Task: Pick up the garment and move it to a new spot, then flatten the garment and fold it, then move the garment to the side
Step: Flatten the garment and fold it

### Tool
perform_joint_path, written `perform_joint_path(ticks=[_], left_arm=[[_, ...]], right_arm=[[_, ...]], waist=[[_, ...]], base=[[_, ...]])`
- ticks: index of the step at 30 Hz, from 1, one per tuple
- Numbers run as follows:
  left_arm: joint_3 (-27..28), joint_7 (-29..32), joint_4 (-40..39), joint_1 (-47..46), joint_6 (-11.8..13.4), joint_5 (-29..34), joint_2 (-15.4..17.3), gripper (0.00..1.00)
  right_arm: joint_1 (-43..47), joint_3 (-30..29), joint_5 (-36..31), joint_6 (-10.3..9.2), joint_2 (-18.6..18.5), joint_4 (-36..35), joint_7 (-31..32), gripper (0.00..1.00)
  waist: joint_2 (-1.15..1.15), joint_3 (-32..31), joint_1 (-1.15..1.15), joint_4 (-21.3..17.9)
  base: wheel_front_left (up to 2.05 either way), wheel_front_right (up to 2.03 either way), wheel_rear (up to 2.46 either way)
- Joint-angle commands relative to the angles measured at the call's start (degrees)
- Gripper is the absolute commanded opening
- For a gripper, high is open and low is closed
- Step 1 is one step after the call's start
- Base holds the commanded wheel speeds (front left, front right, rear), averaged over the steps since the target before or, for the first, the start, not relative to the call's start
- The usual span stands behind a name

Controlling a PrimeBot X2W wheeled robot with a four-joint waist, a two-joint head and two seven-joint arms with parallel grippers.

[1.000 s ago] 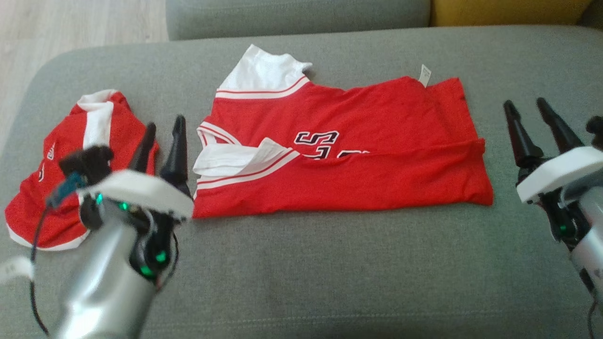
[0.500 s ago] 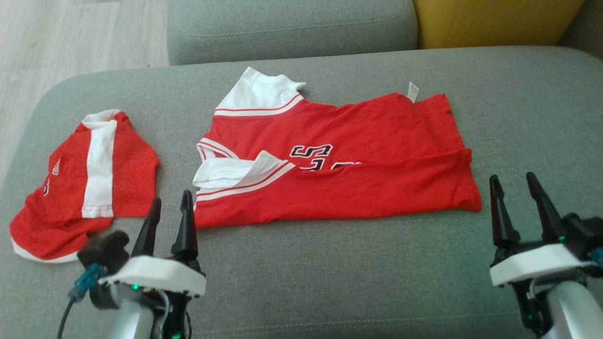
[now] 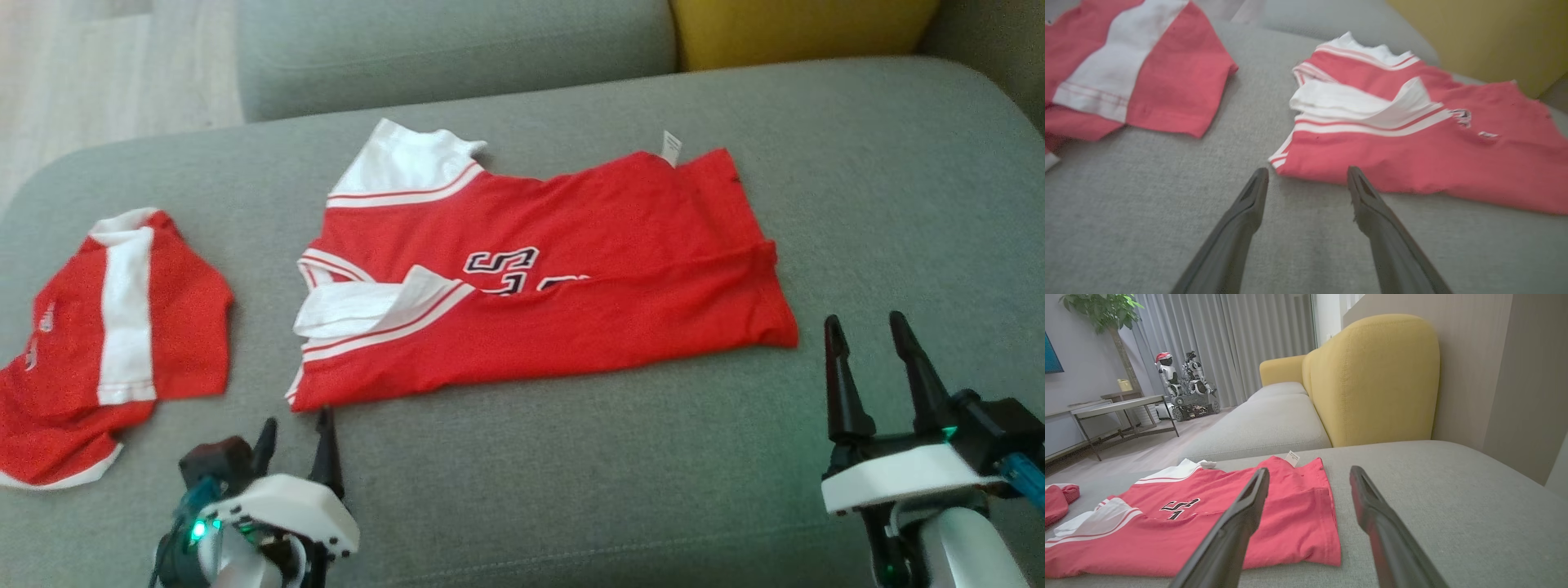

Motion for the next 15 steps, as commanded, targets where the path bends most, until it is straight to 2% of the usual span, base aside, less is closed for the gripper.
perform_joint_path(ticks=[1, 5, 10, 15], left_arm=[[1.7, -0.3, 0.9, -4.5, 1.5, 0.8, 0.2, 1.00], [2.9, -0.2, 8.0, -8.6, 3.7, 0.8, 0.3, 1.00], [3.9, -0.4, 12.7, -12.1, 3.2, 0.4, 0.4, 1.00], [4.4, -0.4, 16.6, -13.9, 3.8, 0.6, 0.6, 1.00]], right_arm=[[-1.8, 1.6, -0.5, 0.39, 0.0, -2.3, 0.1, 1.00], [-2.0, 1.8, -0.7, 0.39, 0.2, -2.8, 0.7, 1.00], [-2.1, 1.4, -0.7, 0.39, 0.6, -2.8, 0.8, 1.00], [-2.5, 1.3, -0.9, 0.39, 1.0, -2.8, 0.9, 1.00]], waist=[[0.00, 0.8, 0.00, -0.9], [0.00, 1.9, 0.00, -2.5], [0.00, 3.0, 0.00, -3.9], [0.00, 3.7, 0.00, -4.5]], base=[[0.00, 0.00, 0.00], [0.00, 0.00, 0.00], [0.00, 0.00, 0.00], [0.00, 0.00, 0.00]])
